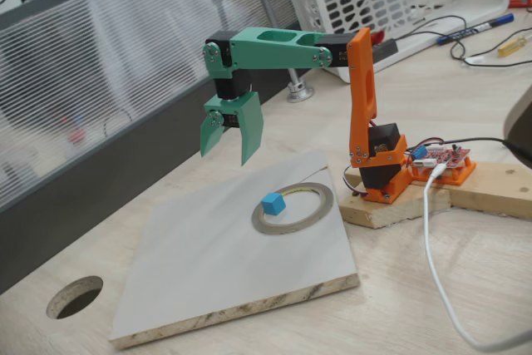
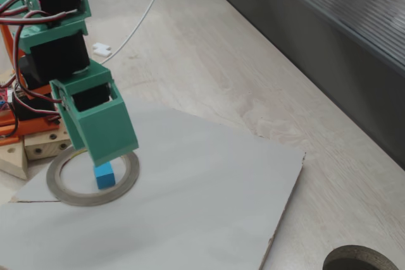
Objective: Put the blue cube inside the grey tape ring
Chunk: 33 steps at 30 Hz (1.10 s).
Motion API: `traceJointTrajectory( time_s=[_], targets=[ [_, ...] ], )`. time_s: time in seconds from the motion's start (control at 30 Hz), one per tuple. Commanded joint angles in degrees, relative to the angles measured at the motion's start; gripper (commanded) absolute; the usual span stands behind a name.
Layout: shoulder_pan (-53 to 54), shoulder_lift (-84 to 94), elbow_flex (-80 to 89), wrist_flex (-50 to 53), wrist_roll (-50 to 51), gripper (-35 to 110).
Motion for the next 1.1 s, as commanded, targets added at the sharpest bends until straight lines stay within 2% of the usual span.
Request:
traceJointTrajectory(
  time_s=[0.0, 0.3, 0.47, 0.63, 0.93, 1.07],
  targets=[
    [0.44, 2.55, -0.97, 0.79, 0.62, 46],
    [0.44, 2.55, -1.05, 5.54, 0.7, -2],
    [0.44, 2.55, -0.7, 6.06, 0.7, -1],
    [0.35, 4.04, 5.8, 13.97, 0.7, -1],
    [0.88, 18.81, 21.36, 14.15, 0.7, 0],
    [4.13, 21.01, 22.06, 13.97, 0.26, 0]
  ],
)
